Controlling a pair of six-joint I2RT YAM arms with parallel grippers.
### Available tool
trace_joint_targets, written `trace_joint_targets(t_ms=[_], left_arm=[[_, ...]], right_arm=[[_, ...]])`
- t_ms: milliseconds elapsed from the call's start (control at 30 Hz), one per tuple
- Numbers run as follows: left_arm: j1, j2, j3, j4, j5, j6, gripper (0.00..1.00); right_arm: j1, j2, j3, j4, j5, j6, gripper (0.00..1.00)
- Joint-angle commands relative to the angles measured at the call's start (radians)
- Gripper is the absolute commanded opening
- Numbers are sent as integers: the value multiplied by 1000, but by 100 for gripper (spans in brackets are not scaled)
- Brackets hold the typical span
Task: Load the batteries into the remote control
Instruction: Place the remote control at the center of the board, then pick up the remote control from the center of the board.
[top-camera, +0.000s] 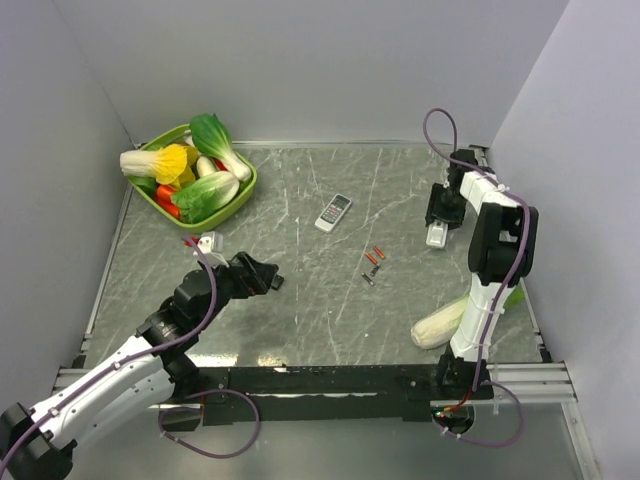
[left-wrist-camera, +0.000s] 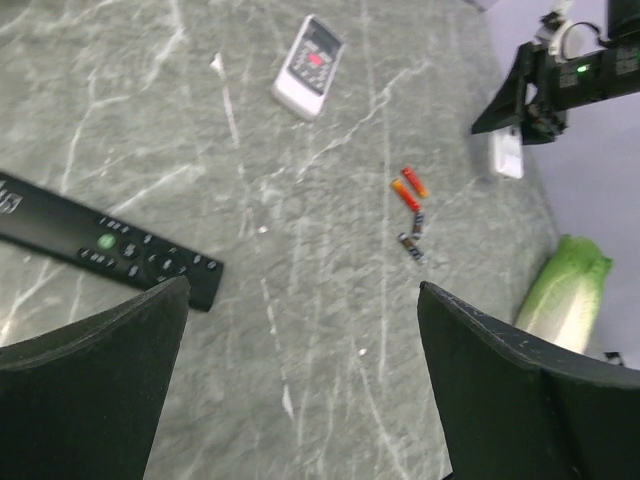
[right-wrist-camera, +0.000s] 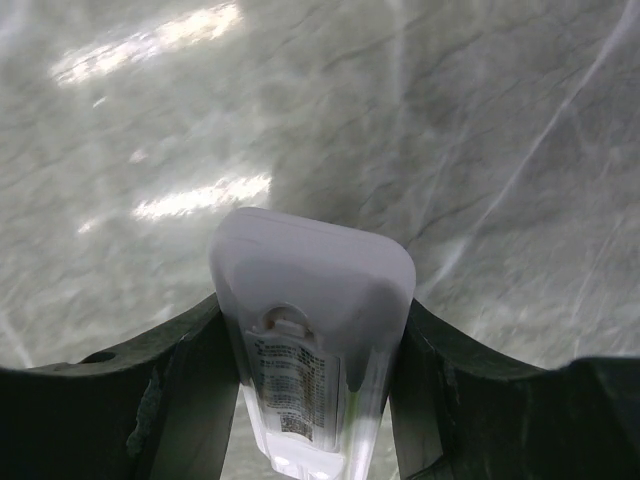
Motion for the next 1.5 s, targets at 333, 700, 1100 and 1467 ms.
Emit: trace_joint_targets(t_ms=[333, 700, 1100, 1467], left_arm=[[6, 68, 55, -161, -108, -97, 99], [6, 116, 82, -287, -189, -249, 99], [8, 413, 206, -402, -327, -506, 99], [9, 905, 558, -644, -439, -531, 99]], right_arm=[[-57, 140, 145, -88, -40, -39, 71], [20, -174, -71, 62, -45, -7, 99], [404, -691, -455, 358, 15, 76, 99], [587, -937, -723, 527, -8, 110, 99]])
